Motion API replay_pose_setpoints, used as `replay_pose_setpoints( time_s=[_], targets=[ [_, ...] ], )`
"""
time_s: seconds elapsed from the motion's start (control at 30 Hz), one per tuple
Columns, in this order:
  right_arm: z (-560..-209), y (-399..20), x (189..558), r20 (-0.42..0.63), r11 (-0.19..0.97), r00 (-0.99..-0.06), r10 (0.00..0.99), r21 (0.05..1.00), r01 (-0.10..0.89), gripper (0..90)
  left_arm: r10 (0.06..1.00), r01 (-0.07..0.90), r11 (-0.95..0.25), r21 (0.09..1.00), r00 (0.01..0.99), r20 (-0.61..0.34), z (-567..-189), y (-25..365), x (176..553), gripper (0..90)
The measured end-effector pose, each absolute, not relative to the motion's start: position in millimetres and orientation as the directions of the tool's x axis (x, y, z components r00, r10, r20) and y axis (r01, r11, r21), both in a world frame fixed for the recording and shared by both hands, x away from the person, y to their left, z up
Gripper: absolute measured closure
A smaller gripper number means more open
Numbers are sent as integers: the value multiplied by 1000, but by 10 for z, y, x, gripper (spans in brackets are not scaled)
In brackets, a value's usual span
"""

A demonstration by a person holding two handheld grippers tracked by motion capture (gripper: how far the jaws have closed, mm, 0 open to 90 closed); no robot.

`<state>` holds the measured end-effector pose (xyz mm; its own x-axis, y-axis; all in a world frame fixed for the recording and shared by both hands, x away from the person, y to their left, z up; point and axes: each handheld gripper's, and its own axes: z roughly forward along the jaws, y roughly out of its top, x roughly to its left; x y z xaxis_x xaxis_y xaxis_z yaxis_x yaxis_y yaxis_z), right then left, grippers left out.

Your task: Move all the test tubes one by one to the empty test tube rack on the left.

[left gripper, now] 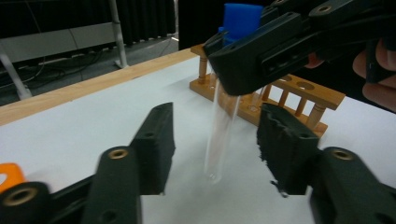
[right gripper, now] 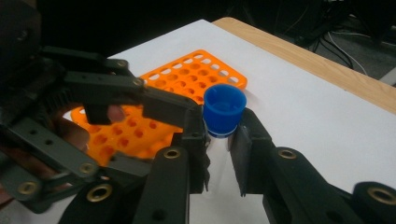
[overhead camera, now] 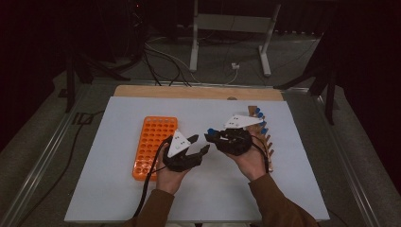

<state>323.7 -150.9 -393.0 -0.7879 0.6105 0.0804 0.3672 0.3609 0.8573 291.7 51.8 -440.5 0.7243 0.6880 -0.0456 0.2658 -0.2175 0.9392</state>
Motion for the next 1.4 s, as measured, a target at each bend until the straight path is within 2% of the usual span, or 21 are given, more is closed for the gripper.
replay_pose_setpoints(
  time_s=[0.27,0.53,0.57,0.63,0.67,0.7,0.73,0.77,0.8,0.83,0.87,0.9,1.07,1.4],
  targets=[
    [-3938,-1462,3220,92,361,-799,595,857,368,767,672,268,-227,936,739,-49,-4428,481,2937,743],
    [-3947,-1463,3220,98,361,-800,592,855,372,762,665,257,-231,938,746,-40,-4436,475,2943,786],
    [-3940,-1489,3217,109,338,-795,597,864,373,683,666,261,-228,938,745,-46,-4435,474,2946,786],
    [-3918,-1531,3213,108,315,-782,613,875,368,590,671,268,-229,936,740,-48,-4439,483,2955,786],
    [-3918,-1531,3213,108,315,-782,613,875,368,590,673,272,-232,934,738,-48,-4441,495,2963,786],
    [-3896,-1585,3215,99,297,-767,634,885,360,481,677,278,-230,933,734,-52,-4444,509,2969,786],
    [-3896,-1585,3215,99,297,-767,634,885,360,481,683,282,-228,932,729,-53,-4447,524,2974,786],
    [-3883,-1642,3222,91,286,-748,658,888,361,383,687,285,-226,932,724,-55,-4448,545,2978,786],
    [-3881,-1669,3224,82,283,-735,674,890,358,334,691,290,-219,932,720,-61,-4449,569,2982,786],
    [-3883,-1698,3226,73,280,-723,687,891,356,288,695,295,-209,932,716,-71,-4450,593,2986,786],
    [-3883,-1698,3226,73,280,-723,687,891,356,288,698,298,-205,932,713,-75,-4450,619,2989,786],
    [-3895,-1754,3226,65,268,-698,713,895,357,160,702,300,-199,933,708,-78,-4449,642,2991,786],
    [-3957,-1929,3206,39,266,-667,744,898,350,24,709,311,-178,934,698,-97,-4445,758,2971,786],
    [-3962,-2380,3103,26,216,-607,794,922,322,0,718,318,-144,937,685,-122,-4416,1065,2871,786]
  ],
)
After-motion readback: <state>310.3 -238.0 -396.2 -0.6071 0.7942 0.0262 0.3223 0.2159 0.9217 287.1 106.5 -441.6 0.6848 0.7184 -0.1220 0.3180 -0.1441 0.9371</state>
